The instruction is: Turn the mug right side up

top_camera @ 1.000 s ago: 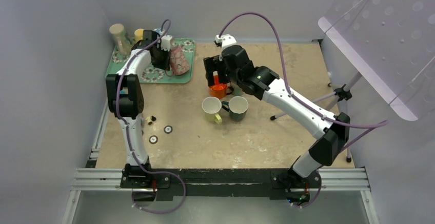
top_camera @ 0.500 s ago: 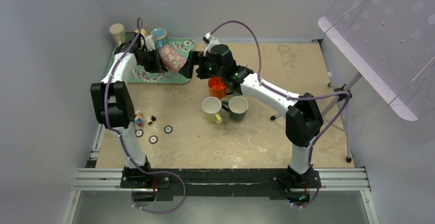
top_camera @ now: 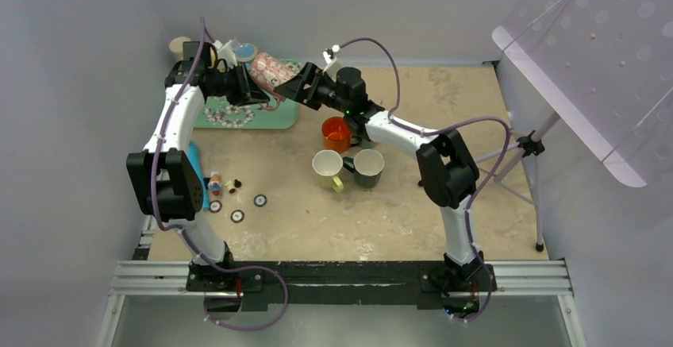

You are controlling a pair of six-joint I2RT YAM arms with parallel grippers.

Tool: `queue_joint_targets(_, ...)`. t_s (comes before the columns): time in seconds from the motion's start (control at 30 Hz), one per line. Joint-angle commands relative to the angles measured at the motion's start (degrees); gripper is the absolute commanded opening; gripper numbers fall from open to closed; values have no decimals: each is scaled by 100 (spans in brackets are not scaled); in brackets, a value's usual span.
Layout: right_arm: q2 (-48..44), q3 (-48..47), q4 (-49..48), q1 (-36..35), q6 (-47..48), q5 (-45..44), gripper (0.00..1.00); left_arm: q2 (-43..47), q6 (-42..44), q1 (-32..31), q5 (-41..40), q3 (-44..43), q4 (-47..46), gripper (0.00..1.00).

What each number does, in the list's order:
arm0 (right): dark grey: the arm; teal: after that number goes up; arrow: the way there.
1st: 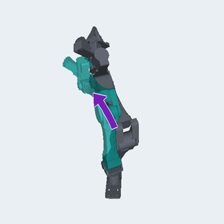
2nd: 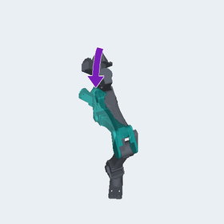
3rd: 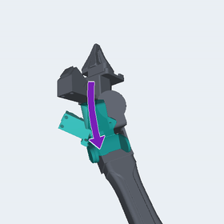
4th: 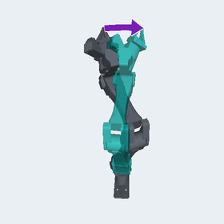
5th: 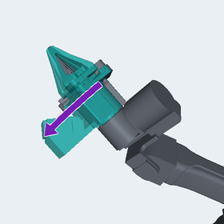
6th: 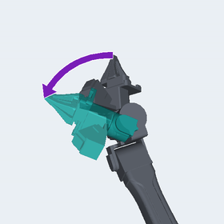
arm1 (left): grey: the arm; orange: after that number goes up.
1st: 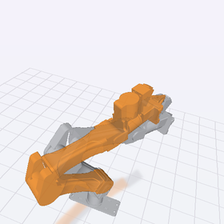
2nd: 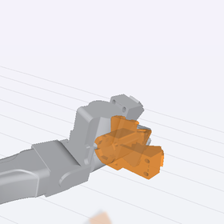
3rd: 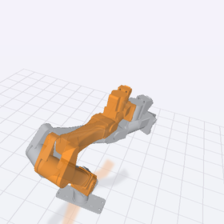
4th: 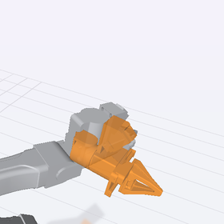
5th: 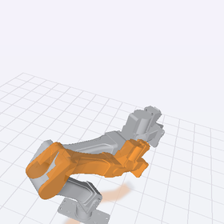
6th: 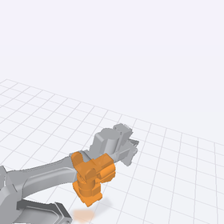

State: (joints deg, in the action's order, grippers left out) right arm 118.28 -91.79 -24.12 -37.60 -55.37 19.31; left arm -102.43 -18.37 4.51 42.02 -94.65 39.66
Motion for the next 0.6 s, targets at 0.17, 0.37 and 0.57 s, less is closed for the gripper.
queue_joint_targets(0.17,313,-977,-1448,2,-449,534,76,640,-10,-294,904,352,5,0)
queue_joint_targets(0.37,137,-1167,-645,-5,89,307,0,635,574,-296,1124,-67,667,1)
queue_joint_targets(0.57,-817,-1727,1736,-22,2379,-528,0,695,1636,209,368,-795,1960,100)
